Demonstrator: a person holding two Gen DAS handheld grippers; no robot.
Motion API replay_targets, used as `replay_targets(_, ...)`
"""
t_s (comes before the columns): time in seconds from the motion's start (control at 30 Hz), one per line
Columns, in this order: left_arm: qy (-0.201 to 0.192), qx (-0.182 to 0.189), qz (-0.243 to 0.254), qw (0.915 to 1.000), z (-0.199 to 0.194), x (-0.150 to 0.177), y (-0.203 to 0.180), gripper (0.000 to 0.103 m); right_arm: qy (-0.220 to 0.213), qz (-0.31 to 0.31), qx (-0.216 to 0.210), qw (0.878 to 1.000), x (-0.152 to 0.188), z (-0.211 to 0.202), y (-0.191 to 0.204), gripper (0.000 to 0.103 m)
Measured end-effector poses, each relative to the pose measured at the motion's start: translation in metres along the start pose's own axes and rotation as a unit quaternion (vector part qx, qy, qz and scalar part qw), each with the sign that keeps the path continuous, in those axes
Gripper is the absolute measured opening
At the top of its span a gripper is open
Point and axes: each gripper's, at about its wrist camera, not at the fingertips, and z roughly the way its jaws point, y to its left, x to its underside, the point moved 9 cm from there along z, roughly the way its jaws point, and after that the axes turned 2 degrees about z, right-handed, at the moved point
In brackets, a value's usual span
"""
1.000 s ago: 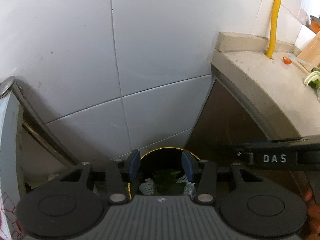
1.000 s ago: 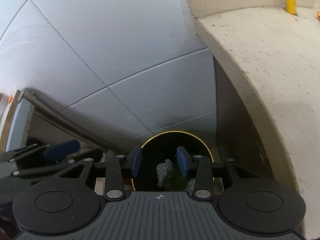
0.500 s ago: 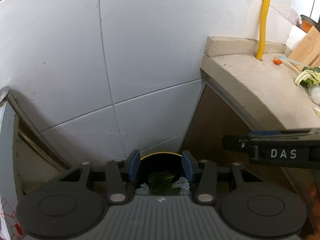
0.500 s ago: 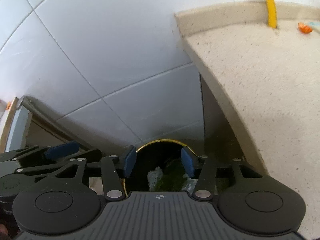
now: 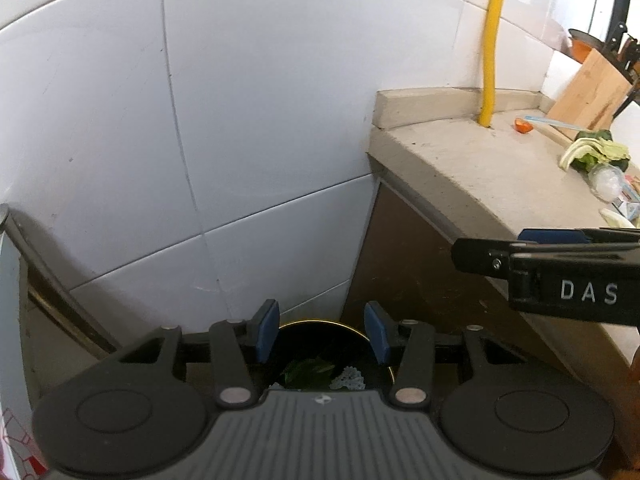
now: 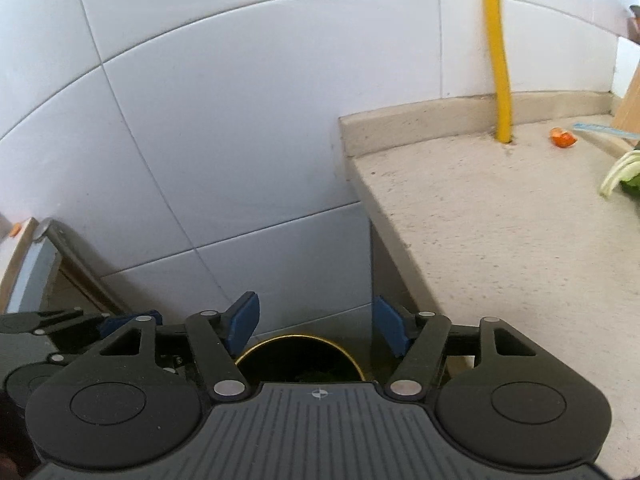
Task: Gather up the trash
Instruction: 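Raise both open tools out of the bin back toward the counter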
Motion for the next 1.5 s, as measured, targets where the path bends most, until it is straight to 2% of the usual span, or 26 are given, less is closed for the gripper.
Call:
replay_targets(0.37,-0.015,0.002,0.025,0.9996,-0.004,-0.001,-0.01,0.046,-0.035,-0.021,0.058,0.997,0.008,-0.025,-0.014,0.081)
replay_targets(0.8,-0.039,0.006,0.068,0.9969,-0.01,-0.002,-0.025,0.047,-0.036,-0.013,0.072,0.997,0.016,-0.054,-0.045,0.082)
replay_targets(1.27,-0.053,0.012,0.112,0.9922,-0.013,0.001,-0.041,0.047,-0.063,0.003,0.097,0.993,0.025,-0.096,-0.078,0.085)
replay_targets(1.4,-0.05,0.016,0.116,0.9919,-0.012,0.001,-0.042,0.054,-0.071,0.013,0.101,0.992,0.025,-0.11,-0.088,0.087)
replay_targets(1.5,-0.051,0.015,0.12,0.9914,-0.011,0.001,-0.043,0.055,-0.08,0.017,0.107,0.991,0.023,-0.12,-0.097,0.089)
